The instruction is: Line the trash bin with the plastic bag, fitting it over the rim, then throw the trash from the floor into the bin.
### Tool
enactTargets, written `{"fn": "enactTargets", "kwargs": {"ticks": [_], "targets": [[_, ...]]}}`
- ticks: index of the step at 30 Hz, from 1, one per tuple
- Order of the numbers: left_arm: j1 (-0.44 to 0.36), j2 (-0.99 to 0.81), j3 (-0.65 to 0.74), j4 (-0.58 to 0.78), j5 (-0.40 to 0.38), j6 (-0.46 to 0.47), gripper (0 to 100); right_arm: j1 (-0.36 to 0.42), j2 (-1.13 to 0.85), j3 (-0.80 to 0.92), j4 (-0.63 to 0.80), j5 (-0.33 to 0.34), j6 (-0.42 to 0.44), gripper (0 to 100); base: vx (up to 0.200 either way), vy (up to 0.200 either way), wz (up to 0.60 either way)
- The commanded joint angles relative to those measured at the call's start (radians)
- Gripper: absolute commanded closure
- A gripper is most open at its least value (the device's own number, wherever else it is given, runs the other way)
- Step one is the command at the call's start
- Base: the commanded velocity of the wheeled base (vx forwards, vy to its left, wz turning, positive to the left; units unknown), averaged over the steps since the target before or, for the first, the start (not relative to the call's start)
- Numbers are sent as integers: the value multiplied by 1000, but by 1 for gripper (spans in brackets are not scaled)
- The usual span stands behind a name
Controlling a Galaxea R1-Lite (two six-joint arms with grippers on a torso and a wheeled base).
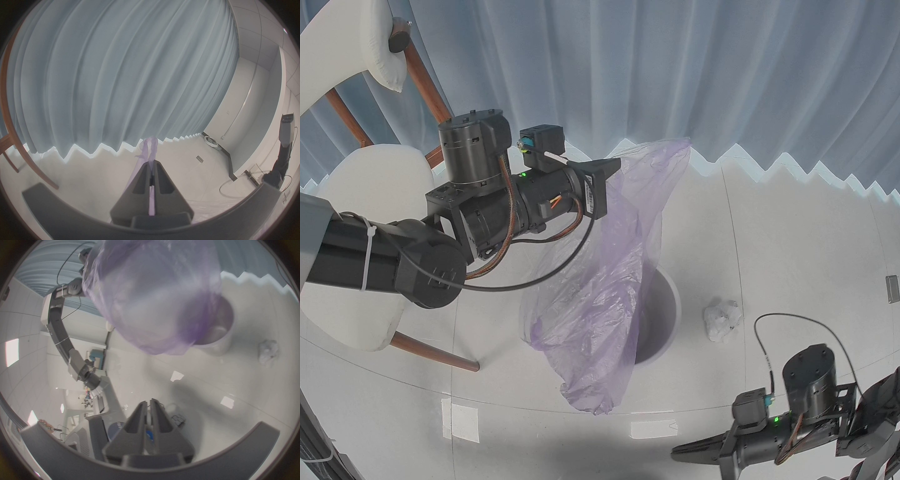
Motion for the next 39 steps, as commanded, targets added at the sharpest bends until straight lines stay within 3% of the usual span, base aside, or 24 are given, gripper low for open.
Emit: {"fn": "enactTargets", "kwargs": {"ticks": [1,6,8,10,12,13,15,16,22,29,35,36,39], "targets": [[-6,17,-2,-5,3,0,100,166,233,-19,-178,17,100,100,0,0,0],[-7,28,-2,-6,3,0,100,241,430,-26,-517,-7,171,100,0,0,0],[-7,28,-2,-6,3,0,100,258,513,-36,-661,-47,195,100,0,0,0],[-7,28,-2,-6,3,0,100,264,631,-82,-814,-131,222,100,0,0,0],[-7,28,-2,-6,3,0,100,264,635,-86,-814,-137,223,100,0,0,0],[-7,28,-1,-8,5,0,100,245,657,-192,-807,-251,264,100,0,0,0],[-7,28,-1,-8,3,0,100,198,654,-252,-811,-302,309,100,0,0,0],[-7,28,-1,-8,3,0,100,198,654,-252,-811,-302,309,100,0,0,0],[-7,19,2,-8,3,2,100,-66,612,-387,-808,-312,186,100,0,0,0],[-6,14,6,-8,3,4,100,-224,592,-523,-774,-291,139,100,0,0,0],[-22,5,16,-9,5,8,100,-238,623,-614,-716,-335,94,100,0,0,0],[-29,-6,35,-9,6,8,100,-212,629,-625,-693,-372,93,100,0,0,0],[-35,-9,65,-15,17,10,100,-161,660,-620,-682,-394,94,100,0,0,0]]}}
